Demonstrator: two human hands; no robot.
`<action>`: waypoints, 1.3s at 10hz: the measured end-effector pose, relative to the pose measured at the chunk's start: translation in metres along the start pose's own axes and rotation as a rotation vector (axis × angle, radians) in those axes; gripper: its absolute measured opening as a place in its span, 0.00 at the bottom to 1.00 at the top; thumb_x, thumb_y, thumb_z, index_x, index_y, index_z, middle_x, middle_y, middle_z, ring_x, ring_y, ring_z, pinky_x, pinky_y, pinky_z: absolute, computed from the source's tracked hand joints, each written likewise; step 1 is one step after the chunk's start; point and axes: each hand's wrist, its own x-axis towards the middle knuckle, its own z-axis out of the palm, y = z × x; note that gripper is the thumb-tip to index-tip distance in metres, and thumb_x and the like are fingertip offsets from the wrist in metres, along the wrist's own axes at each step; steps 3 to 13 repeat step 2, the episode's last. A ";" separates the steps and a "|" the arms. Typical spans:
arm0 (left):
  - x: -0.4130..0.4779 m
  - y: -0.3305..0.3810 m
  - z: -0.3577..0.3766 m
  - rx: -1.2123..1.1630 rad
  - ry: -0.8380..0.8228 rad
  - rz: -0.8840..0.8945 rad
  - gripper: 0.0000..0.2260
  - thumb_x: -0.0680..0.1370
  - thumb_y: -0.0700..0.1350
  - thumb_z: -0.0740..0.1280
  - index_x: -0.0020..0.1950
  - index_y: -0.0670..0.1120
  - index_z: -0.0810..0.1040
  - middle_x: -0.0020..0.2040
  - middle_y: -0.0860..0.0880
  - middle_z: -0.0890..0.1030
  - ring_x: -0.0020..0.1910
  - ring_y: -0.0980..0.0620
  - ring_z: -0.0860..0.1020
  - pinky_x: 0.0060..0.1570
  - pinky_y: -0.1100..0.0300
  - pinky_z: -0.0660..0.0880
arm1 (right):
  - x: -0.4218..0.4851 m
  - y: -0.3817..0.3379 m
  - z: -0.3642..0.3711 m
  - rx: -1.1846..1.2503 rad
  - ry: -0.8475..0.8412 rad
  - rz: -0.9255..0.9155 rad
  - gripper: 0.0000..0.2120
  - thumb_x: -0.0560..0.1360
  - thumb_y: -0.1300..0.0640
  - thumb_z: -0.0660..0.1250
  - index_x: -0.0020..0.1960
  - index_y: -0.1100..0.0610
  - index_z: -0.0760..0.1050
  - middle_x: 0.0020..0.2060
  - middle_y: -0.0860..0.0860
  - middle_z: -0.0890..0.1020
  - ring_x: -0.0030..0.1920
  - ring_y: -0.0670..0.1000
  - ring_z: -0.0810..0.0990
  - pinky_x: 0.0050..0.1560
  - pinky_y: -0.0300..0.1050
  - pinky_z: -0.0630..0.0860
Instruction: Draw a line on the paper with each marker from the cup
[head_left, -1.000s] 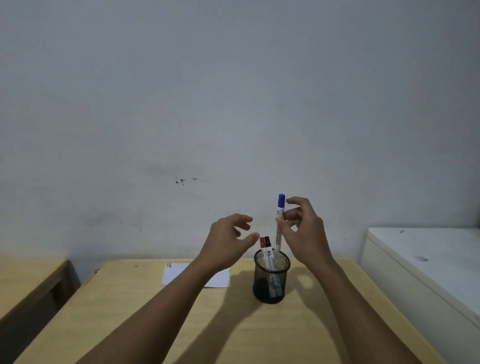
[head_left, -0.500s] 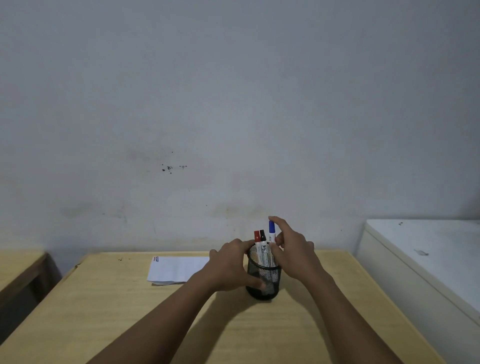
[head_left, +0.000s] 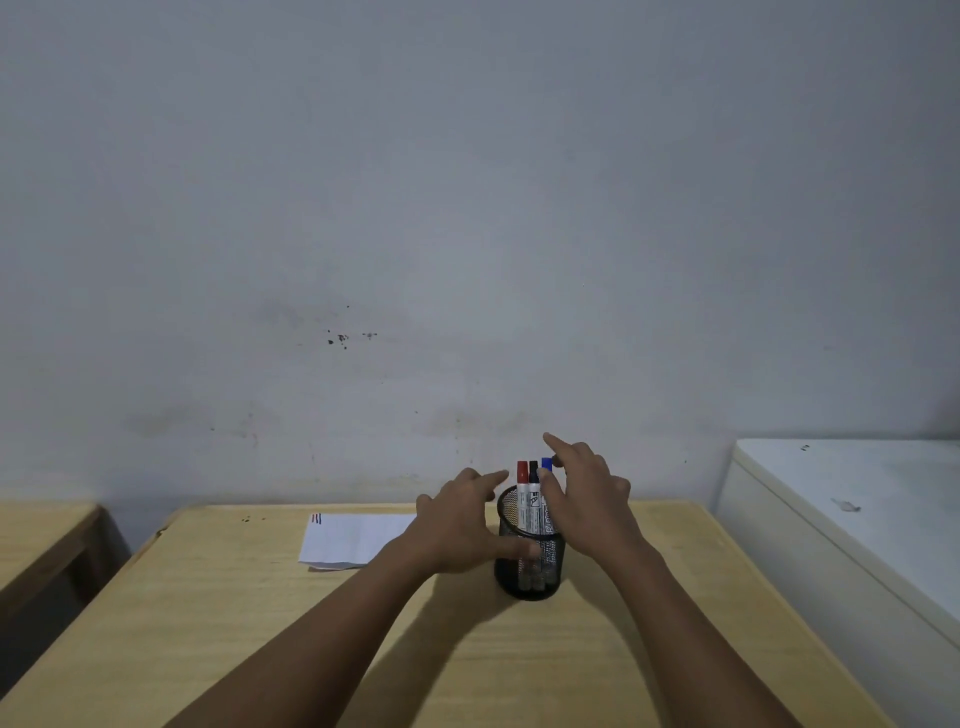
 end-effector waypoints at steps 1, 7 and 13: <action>-0.008 -0.004 -0.018 0.004 0.148 -0.050 0.41 0.69 0.69 0.70 0.77 0.55 0.62 0.70 0.51 0.71 0.67 0.50 0.71 0.66 0.42 0.65 | -0.004 -0.016 0.001 0.006 -0.004 -0.010 0.22 0.84 0.47 0.55 0.77 0.47 0.64 0.70 0.49 0.73 0.70 0.52 0.69 0.71 0.59 0.57; -0.015 -0.013 -0.037 0.059 0.301 -0.077 0.37 0.71 0.68 0.68 0.76 0.55 0.63 0.74 0.49 0.68 0.71 0.47 0.68 0.67 0.41 0.63 | -0.007 -0.028 0.003 -0.034 0.036 -0.044 0.21 0.84 0.47 0.54 0.76 0.47 0.65 0.72 0.47 0.69 0.73 0.51 0.66 0.75 0.61 0.51; -0.015 -0.013 -0.037 0.059 0.301 -0.077 0.37 0.71 0.68 0.68 0.76 0.55 0.63 0.74 0.49 0.68 0.71 0.47 0.68 0.67 0.41 0.63 | -0.007 -0.028 0.003 -0.034 0.036 -0.044 0.21 0.84 0.47 0.54 0.76 0.47 0.65 0.72 0.47 0.69 0.73 0.51 0.66 0.75 0.61 0.51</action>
